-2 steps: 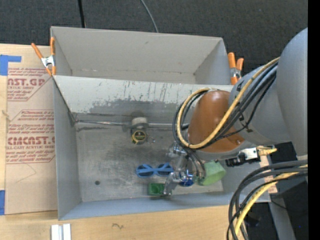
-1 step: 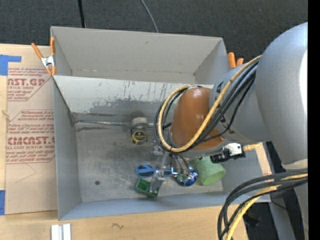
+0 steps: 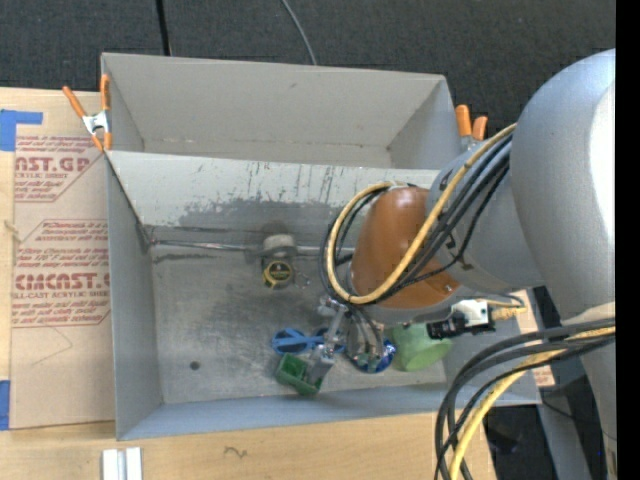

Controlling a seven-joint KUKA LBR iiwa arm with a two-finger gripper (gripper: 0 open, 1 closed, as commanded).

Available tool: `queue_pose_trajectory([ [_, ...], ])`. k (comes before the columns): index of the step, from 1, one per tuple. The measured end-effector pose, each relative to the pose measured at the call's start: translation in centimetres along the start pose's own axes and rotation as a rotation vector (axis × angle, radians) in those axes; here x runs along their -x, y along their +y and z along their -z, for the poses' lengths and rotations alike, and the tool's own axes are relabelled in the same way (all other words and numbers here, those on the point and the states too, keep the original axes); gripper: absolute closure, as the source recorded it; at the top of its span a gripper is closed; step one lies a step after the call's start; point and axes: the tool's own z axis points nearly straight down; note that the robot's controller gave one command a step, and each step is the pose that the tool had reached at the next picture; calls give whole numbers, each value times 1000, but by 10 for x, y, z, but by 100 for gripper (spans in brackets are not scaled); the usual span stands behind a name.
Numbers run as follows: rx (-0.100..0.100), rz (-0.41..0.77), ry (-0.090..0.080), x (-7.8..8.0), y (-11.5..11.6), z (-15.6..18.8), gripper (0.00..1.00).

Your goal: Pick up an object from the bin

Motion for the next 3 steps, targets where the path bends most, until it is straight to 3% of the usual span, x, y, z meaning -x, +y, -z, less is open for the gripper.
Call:
queue_pose_trajectory([
  [1, -5, 1, 4, 0, 2, 1, 0],
  [2, -8, 5, 31, -4, 3, 4, 100],
  [3, -7, 7, 5, -4, 4, 23, 100],
])
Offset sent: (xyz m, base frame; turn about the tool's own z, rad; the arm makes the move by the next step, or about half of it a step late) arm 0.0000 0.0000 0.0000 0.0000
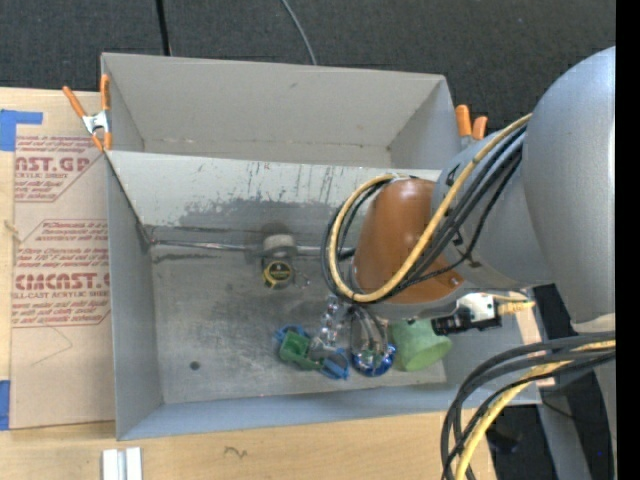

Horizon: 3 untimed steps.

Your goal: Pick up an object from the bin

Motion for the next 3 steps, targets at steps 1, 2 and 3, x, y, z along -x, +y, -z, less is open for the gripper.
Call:
queue_pose_trajectory([
  [1, 0, 1, 0, 0, 1, 15, 100],
  [2, 0, 2, -1, 0, 2, 43, 100],
  [3, -1, 2, 1, 0, 2, 45, 100],
])
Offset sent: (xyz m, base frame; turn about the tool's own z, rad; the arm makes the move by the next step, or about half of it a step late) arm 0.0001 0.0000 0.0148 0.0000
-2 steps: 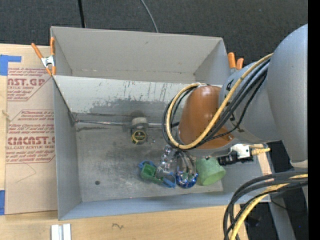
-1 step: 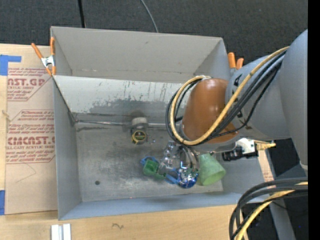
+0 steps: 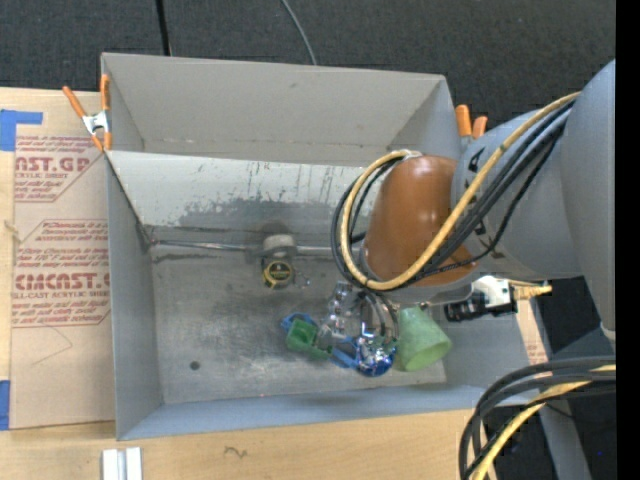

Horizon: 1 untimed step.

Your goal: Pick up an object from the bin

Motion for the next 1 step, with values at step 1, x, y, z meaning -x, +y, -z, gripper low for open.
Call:
queue_pose_trajectory([
  [1, 1, 1, -1, 0, 1, 11, 100],
])
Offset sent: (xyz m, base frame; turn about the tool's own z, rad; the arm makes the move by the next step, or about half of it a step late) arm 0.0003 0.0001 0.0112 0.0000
